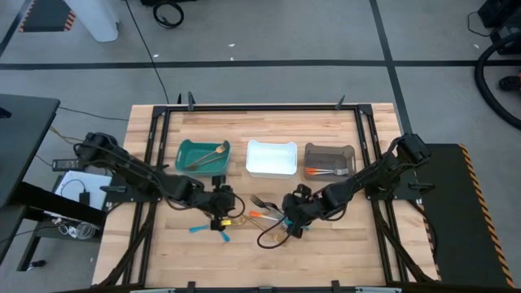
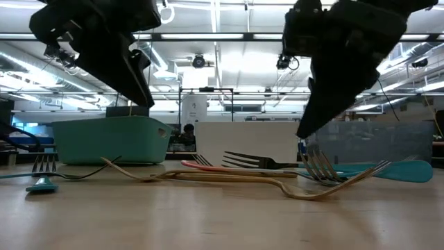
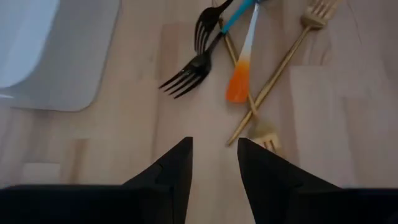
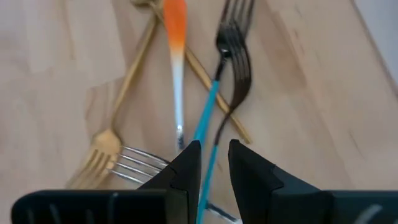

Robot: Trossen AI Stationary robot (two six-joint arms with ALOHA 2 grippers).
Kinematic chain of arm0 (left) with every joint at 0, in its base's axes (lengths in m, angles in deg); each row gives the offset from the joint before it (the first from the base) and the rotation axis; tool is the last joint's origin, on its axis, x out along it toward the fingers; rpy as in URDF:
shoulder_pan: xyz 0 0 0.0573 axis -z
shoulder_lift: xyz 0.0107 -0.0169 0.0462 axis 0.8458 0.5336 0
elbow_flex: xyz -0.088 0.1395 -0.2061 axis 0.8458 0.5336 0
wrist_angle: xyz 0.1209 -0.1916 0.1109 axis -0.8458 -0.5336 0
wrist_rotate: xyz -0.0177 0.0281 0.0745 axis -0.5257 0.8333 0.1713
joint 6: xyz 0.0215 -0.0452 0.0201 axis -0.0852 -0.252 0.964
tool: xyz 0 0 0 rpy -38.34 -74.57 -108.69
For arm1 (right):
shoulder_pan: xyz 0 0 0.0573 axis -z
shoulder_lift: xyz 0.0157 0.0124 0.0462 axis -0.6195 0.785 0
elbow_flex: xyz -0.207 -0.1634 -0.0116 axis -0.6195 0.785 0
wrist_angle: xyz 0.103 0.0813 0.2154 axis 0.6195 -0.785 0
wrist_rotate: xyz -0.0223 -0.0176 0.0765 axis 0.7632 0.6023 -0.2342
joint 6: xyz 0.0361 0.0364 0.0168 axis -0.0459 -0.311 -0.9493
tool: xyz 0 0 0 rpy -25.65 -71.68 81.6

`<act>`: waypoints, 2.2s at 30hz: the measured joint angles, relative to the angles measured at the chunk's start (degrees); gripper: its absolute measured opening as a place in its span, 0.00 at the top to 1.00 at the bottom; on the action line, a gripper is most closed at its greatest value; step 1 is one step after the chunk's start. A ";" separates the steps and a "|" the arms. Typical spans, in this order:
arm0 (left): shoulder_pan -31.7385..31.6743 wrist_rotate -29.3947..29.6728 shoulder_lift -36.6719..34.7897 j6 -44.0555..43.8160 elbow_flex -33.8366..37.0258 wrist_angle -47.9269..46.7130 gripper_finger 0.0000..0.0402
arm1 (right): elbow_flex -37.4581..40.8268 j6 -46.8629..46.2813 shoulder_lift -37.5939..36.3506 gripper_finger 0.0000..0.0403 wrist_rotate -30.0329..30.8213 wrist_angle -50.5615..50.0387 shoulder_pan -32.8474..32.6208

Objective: Sort silverware by color (type)
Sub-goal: Put the right blue fork into the white bin

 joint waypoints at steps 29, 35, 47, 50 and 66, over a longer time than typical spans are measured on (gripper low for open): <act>3.13 0.06 1.74 -5.11 0.02 -2.55 0.66 | -0.02 -0.91 6.12 0.93 -2.92 2.02 1.11; 3.13 0.05 1.75 -4.85 0.02 -2.70 0.66 | -0.02 -0.43 6.00 0.98 -4.08 1.72 1.90; 3.13 0.05 1.74 -4.41 0.02 -2.70 0.66 | -1.38 1.57 2.71 0.99 -4.65 -5.26 2.66; 3.13 0.05 1.74 -4.31 0.02 -2.70 0.66 | -3.09 2.04 2.67 0.99 -4.67 -6.80 2.66; 3.13 0.04 1.74 -3.62 0.02 -2.68 0.66 | -9.39 15.55 2.56 0.99 0.78 -27.99 2.42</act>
